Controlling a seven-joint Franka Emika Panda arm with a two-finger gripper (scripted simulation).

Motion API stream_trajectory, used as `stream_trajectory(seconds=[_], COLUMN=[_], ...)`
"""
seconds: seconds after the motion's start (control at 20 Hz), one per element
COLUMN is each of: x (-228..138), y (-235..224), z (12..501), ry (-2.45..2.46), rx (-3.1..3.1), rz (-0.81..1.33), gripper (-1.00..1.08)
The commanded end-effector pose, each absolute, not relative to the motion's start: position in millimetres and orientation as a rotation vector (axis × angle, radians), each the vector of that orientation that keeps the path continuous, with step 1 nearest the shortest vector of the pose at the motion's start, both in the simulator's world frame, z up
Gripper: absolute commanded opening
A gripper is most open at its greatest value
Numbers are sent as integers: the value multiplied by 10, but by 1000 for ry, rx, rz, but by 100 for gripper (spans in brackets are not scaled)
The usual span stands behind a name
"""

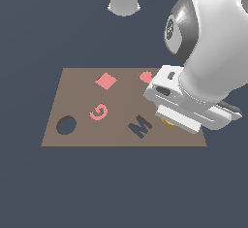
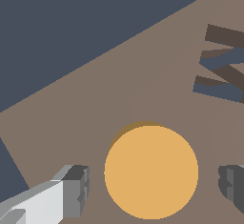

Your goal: Insert a designated object into the corresponding slot on a board.

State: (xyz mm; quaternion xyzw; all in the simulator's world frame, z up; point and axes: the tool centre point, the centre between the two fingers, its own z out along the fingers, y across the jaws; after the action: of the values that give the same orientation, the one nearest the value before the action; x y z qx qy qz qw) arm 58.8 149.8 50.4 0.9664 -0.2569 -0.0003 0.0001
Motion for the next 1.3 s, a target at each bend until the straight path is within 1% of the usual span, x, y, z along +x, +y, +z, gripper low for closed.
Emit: stream_trajectory(seconds=[0.0,0.55,0.6,1.25], x=[601,604,604,607], y=[1506,1503,1503,1504], z=[498,299,299,347], ry=[-814,-814,-814,-814], rx=[3034,3034,3034,3035], rz=[0,0,0,0], gripper=[100,100,-100,-100])
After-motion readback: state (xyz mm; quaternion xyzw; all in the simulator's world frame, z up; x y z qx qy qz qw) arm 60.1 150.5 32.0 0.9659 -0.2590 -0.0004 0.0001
